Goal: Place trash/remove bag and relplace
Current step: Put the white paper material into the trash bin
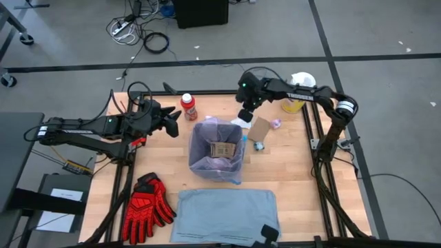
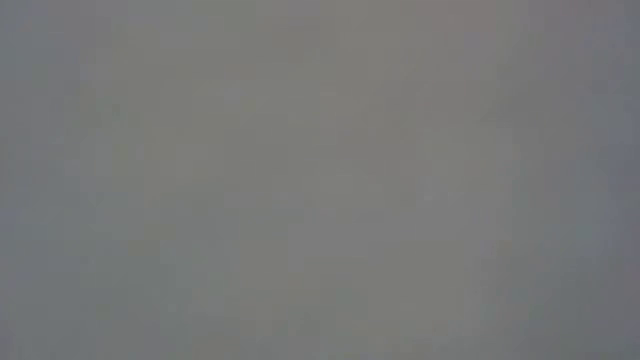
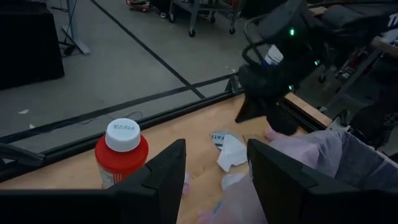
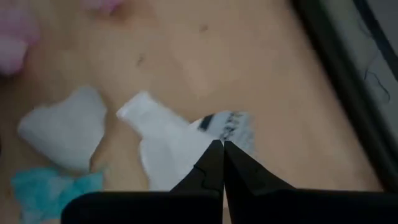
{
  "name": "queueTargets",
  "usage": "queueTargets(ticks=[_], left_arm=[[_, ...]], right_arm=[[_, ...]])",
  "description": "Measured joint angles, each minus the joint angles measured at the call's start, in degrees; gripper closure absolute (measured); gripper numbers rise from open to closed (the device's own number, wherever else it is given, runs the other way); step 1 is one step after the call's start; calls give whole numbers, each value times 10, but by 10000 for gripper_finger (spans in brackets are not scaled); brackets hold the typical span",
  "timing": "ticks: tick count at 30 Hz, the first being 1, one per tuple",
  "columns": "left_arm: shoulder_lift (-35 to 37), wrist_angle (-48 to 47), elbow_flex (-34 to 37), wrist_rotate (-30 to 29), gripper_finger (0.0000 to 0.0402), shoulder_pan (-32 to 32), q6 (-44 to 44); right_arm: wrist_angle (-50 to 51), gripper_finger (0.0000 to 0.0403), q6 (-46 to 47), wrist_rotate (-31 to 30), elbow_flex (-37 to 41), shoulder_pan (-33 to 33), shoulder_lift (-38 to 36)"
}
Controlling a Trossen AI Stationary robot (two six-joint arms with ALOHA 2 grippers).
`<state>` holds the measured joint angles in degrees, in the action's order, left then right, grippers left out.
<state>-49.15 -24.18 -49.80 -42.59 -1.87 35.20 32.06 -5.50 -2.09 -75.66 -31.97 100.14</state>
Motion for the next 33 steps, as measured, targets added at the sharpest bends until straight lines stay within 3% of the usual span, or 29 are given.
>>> queueTargets(ticks=[4,7,18,22,27,33], left_arm=[[0,7,0,0,219,0,0],[0,11,0,0,219,0,0],[0,31,0,1,219,0,0],[0,34,0,2,219,0,0],[0,34,0,2,219,0,0],[0,33,0,2,219,0,0]], right_arm=[[10,388,59,8,0,-24,4],[29,355,93,43,0,-42,15],[113,156,206,54,0,-45,94],[91,104,210,105,0,-37,104],[44,76,230,128,0,-19,104],[15,79,261,124,0,-7,104]])
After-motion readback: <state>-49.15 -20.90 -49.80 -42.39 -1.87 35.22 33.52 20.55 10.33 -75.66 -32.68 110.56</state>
